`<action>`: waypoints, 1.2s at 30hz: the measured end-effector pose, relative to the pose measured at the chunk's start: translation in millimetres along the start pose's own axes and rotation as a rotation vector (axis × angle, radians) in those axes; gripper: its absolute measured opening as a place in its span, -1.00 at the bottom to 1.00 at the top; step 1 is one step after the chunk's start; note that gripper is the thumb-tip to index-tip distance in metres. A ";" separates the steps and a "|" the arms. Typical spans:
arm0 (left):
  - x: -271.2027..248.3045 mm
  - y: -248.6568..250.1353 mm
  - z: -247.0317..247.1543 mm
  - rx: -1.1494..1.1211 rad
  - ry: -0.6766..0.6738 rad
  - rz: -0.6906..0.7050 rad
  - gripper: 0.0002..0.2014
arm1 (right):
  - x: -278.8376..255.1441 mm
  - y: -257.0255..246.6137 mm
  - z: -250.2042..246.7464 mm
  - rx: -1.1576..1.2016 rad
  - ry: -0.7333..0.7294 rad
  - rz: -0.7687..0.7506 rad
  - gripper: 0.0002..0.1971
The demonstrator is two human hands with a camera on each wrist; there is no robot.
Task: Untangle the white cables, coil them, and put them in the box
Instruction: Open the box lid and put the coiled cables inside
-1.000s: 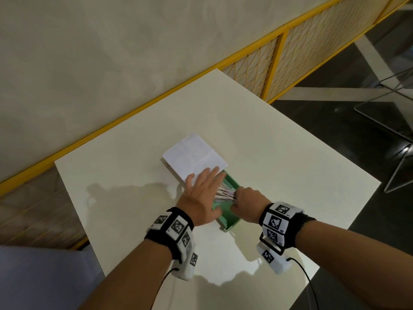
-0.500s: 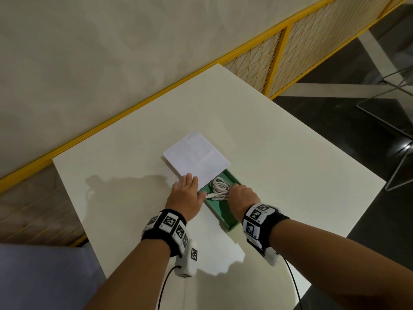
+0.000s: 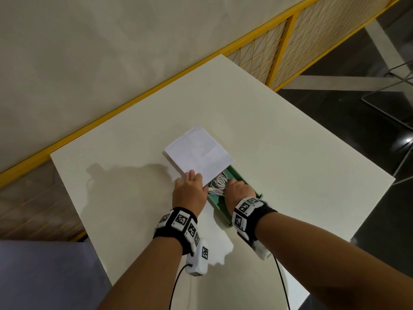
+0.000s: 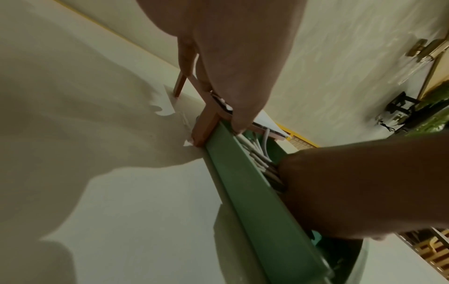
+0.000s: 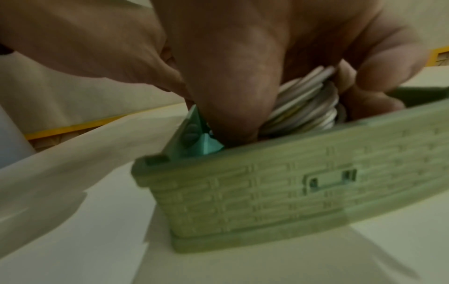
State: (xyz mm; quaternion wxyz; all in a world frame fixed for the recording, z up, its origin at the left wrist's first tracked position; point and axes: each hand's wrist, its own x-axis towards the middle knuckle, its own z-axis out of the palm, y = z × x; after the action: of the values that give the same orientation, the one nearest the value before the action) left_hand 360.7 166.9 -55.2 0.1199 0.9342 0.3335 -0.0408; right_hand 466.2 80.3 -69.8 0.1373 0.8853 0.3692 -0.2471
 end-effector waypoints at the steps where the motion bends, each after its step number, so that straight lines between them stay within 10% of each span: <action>1: 0.5 1.2 -0.4 0.017 -0.004 -0.016 -0.63 | 0.6 -0.4 -0.7 -0.013 -0.005 -0.007 -0.71; 24: 3.9 7.4 4.6 0.027 0.008 -0.079 -0.55 | 9.2 -16.2 -14.6 0.078 0.060 -0.062 -0.57; 36: -0.4 6.2 7.1 -0.061 0.018 -0.046 -0.50 | 4.9 8.0 13.5 0.575 0.095 -0.197 0.01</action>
State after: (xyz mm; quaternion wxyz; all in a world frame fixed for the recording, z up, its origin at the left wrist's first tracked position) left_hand 364.4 160.2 -60.9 0.1443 0.9225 0.3572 -0.0252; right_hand 470.5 71.9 -83.3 -0.1609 0.8584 0.3743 -0.3116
